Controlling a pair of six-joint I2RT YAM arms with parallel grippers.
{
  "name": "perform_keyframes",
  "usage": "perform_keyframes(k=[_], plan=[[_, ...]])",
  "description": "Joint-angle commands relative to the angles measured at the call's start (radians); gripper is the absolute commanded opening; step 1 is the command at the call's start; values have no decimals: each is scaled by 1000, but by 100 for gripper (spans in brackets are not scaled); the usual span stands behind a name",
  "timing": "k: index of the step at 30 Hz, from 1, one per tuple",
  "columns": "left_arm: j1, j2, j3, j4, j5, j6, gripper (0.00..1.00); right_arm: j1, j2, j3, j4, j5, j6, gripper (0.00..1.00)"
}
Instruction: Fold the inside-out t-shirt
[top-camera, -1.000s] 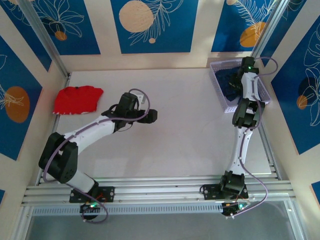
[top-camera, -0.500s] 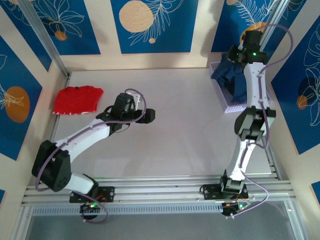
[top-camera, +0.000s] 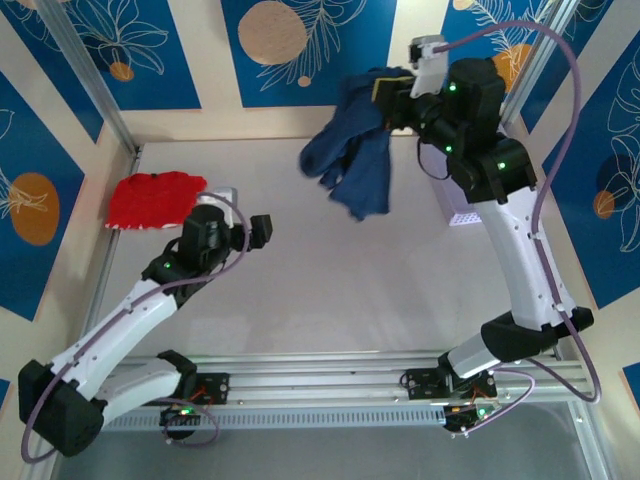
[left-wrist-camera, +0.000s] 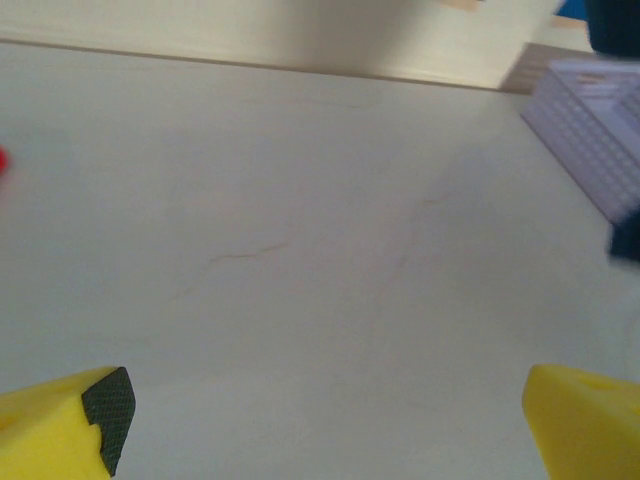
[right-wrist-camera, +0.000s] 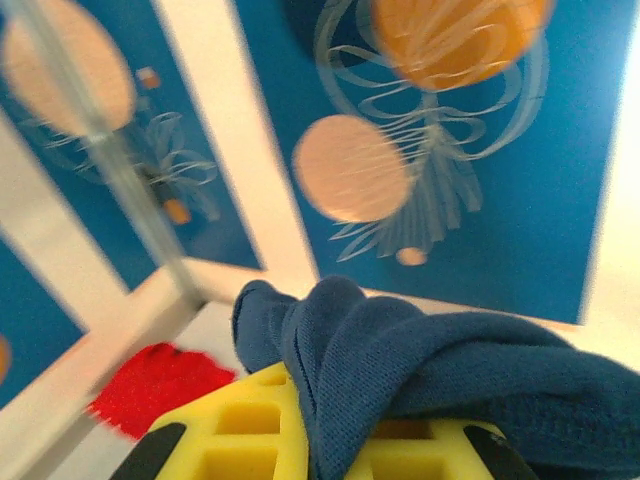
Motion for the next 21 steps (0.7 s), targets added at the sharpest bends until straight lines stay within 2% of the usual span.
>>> perform_keyframes(k=[1, 5, 8, 9, 11, 12, 14, 16, 18, 21], plan=[[29, -73, -29, -82, -130, -16, 100, 78, 10, -69, 27, -19, 22, 6], [29, -173, -50, -164, -230, -16, 100, 123, 38, -199, 45, -18, 108, 7], [29, -231, -77, -201, -239, -14, 100, 87, 110, -312, 80, -37, 179, 11], [29, -242, -87, -204, -226, -18, 100, 63, 158, -319, 73, -41, 191, 15], [29, -252, -116, -193, -166, -35, 100, -3, 301, -264, -6, -72, 192, 40], [29, -248, -127, -183, -131, -43, 100, -31, 369, -210, -71, -74, 176, 49], [24, -233, -160, -144, -18, -59, 100, -54, 455, -156, -181, 15, 129, 57], [11, -220, -200, -89, 96, -72, 100, -45, 400, -291, -150, 46, 106, 61], [-18, -212, -252, -14, 200, -77, 100, -31, 278, -516, -61, 15, 128, 71], [-105, -191, -331, 101, 281, -69, 100, -12, 129, -799, -7, -13, 184, 76]])
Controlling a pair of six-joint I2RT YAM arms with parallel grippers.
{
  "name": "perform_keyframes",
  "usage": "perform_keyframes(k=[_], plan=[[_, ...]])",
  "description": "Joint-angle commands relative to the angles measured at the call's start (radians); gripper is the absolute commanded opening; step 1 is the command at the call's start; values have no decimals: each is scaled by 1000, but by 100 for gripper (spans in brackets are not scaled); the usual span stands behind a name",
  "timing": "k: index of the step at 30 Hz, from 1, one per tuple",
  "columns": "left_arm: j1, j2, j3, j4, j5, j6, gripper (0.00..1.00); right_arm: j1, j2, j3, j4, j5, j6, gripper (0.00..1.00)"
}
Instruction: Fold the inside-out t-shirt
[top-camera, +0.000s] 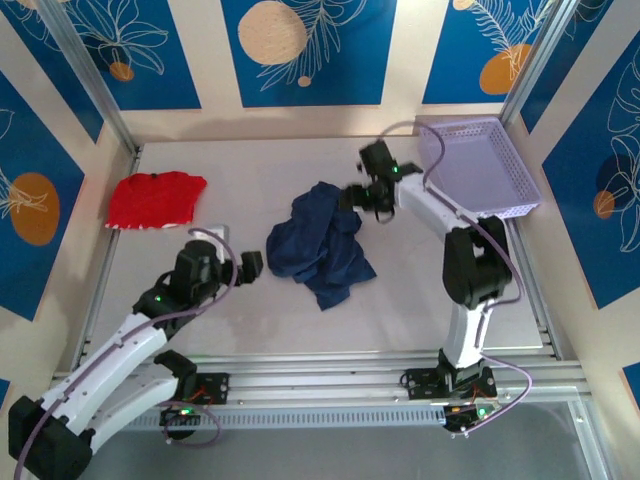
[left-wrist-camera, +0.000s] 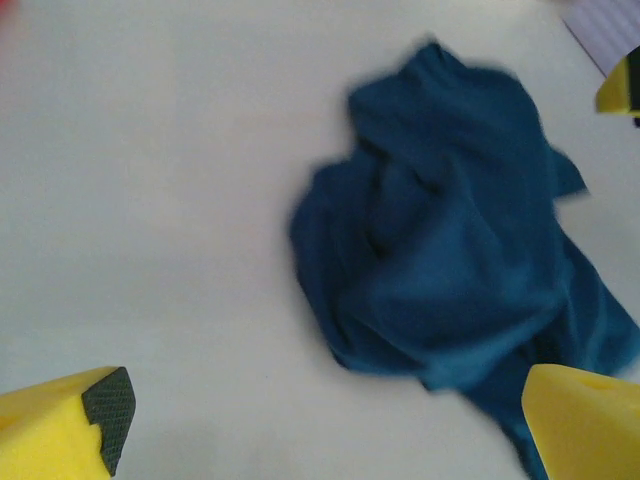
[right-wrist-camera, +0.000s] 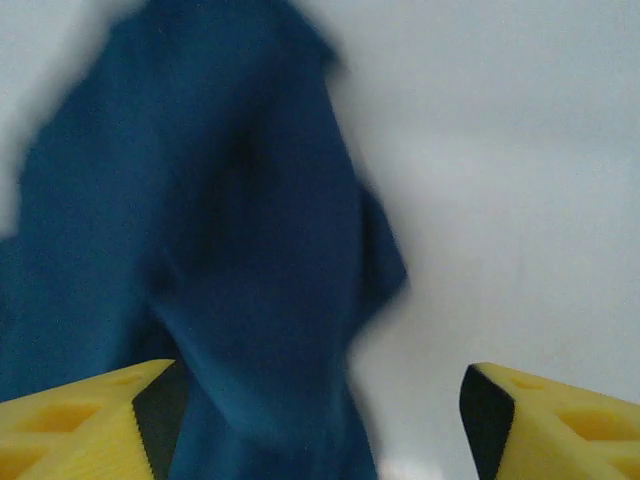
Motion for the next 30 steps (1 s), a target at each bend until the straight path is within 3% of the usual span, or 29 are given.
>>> perform_keyframes(k=[1, 5, 11, 16, 22, 24, 27, 30], plan=[[-95, 26, -63, 164, 168, 0, 100, 44, -218, -203, 18, -35, 57, 76], [-258, 168, -54, 237, 135, 69, 97, 46, -239, -385, 38, -87, 97, 74], [-465, 496, 98, 231, -24, 169, 84, 61, -204, -455, 99, -137, 111, 71], [-507, 664, 135, 314, -81, 176, 78, 149, -241, -446, 88, -52, 80, 72], [-530, 805, 162, 393, -123, 200, 70, 104, -299, -490, 118, -69, 93, 72], [-531, 848, 172, 403, -128, 205, 62, 83, -316, -499, 129, -83, 100, 72], [-531, 880, 177, 407, -143, 208, 43, 62, -348, -503, 134, -103, 101, 71], [-527, 832, 102, 465, -175, 185, 27, 70, -401, -524, 173, -132, 81, 71]])
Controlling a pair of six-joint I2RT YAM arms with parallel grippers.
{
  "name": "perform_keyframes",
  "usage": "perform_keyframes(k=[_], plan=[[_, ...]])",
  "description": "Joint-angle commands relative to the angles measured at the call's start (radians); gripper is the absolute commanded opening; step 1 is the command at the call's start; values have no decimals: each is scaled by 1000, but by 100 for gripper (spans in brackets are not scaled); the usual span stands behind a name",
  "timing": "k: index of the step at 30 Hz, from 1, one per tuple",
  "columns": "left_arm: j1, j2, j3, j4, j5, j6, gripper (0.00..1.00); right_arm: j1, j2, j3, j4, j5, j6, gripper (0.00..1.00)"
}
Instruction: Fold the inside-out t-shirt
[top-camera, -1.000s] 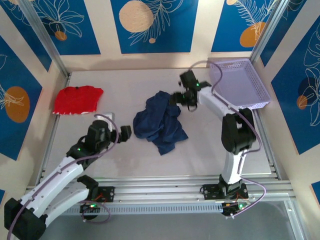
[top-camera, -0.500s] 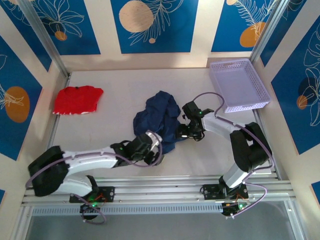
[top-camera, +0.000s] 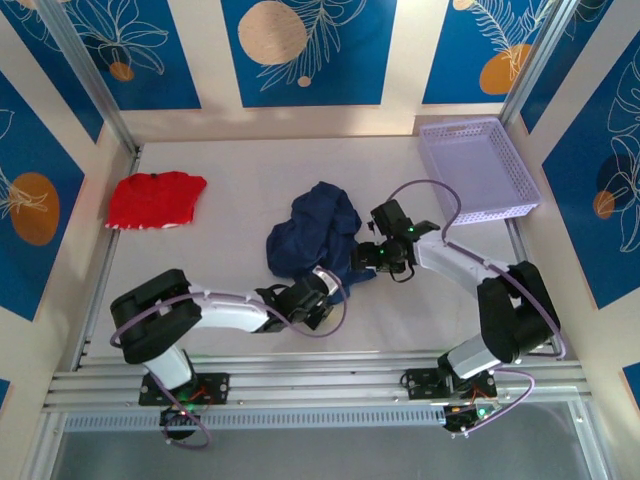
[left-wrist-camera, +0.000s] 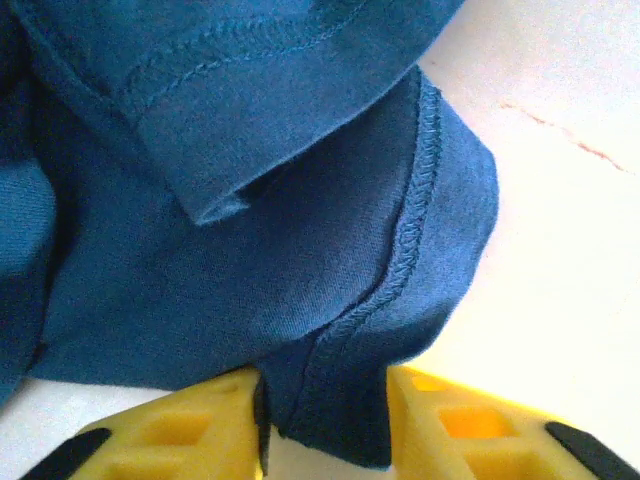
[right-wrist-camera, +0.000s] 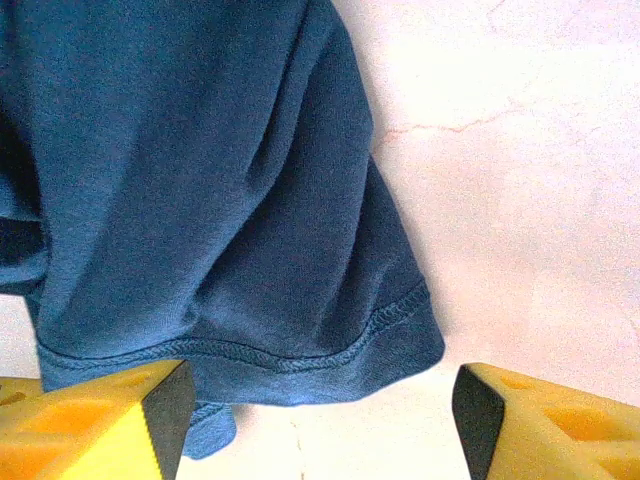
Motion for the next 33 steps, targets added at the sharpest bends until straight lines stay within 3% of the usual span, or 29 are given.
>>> perform_keyframes(k=[1, 8, 19, 21, 23, 26, 29, 33], plan=[[2, -48, -82, 82, -41, -16, 24, 15, -85, -40, 69, -70, -13, 70], [45, -118, -189, 181, 37, -54, 0, 84, -143, -146, 328, -213, -36, 68], [54, -161, -257, 234, 41, -106, 0, 176, 87, -105, 450, -118, 5, 67], [55, -167, -260, 231, 37, -106, 0, 181, 134, -74, 435, -92, 18, 57], [54, -181, -262, 224, 30, -103, 0, 183, 148, -45, 388, -56, 21, 34], [55, -231, -265, 198, 11, -105, 0, 174, 57, -35, 331, -20, 4, 10], [63, -325, -263, 145, -24, -112, 0, 142, -87, -24, 266, -29, -5, 3], [105, -523, -253, 53, -71, -117, 0, 36, -280, -17, 272, -140, 27, 0]])
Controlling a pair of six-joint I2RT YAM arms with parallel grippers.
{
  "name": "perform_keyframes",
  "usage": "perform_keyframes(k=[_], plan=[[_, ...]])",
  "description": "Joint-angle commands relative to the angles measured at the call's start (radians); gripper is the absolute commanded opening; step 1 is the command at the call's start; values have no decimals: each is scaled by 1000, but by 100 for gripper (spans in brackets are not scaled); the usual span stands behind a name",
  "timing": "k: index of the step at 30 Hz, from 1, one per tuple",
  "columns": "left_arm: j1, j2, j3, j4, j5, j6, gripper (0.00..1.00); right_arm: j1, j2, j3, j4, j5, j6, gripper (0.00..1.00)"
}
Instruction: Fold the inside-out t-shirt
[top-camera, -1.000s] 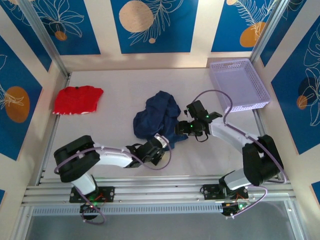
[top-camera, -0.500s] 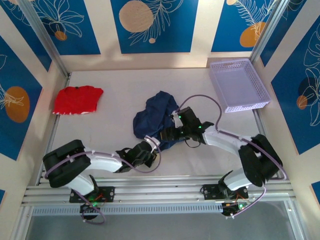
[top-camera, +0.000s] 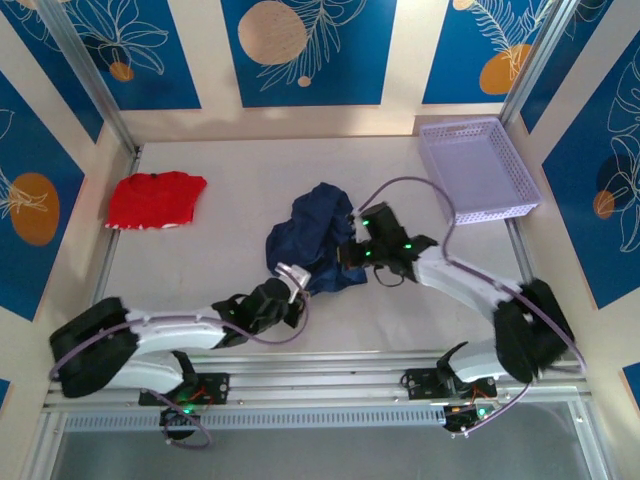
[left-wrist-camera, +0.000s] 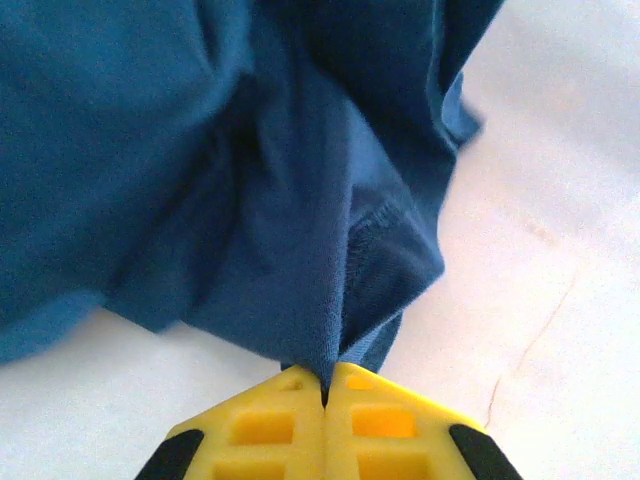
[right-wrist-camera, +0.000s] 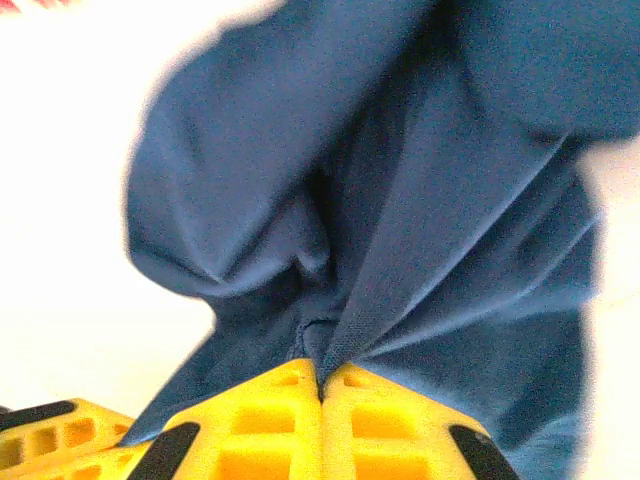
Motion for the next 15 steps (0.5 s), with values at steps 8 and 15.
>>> perform_keyframes(k=[8, 15], plan=[[324, -475, 143, -320, -11, -14, 0, -229, -308, 92, 106, -149, 122, 0], [394, -354, 433, -482, -52, 78, 0, -255, -272, 240, 57, -88, 121, 0]])
